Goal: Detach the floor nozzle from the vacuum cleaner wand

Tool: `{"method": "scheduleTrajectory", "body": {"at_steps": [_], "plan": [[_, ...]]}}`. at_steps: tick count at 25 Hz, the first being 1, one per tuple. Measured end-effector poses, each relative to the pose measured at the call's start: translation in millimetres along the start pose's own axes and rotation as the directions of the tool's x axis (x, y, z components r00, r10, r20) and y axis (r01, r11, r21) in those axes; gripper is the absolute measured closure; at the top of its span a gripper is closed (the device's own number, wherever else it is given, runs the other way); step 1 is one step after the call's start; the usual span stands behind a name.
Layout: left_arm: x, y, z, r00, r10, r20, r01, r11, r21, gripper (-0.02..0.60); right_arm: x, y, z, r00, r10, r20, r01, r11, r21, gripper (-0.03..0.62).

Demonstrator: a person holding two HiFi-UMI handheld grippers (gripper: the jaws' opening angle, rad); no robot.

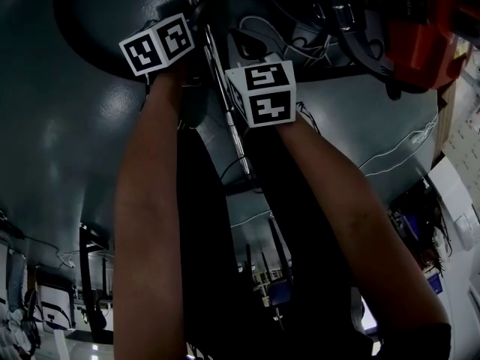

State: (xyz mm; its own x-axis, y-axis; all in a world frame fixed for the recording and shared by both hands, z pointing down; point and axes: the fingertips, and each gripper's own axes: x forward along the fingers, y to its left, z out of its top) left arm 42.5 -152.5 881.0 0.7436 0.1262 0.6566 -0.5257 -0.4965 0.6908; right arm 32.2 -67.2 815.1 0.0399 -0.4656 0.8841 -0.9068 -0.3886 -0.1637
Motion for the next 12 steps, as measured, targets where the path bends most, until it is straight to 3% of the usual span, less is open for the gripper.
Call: {"method": "scheduleTrajectory", "body": {"at_steps": [3, 12], "plan": [[-26, -2, 1, 1.0, 0.011, 0.01, -0.011, 1.0, -0.002, 0.414, -16, 12, 9, 1.0, 0.006, 0.003, -0.006, 1.0, 0.021, 0.6], [-96, -4, 10, 0.997, 0.06, 0.052, -0.062, 0.998, 0.02, 0.427, -39, 56, 46, 0.998, 0.058, 0.011, -0.057, 0.997, -0.054, 0.599]]}}
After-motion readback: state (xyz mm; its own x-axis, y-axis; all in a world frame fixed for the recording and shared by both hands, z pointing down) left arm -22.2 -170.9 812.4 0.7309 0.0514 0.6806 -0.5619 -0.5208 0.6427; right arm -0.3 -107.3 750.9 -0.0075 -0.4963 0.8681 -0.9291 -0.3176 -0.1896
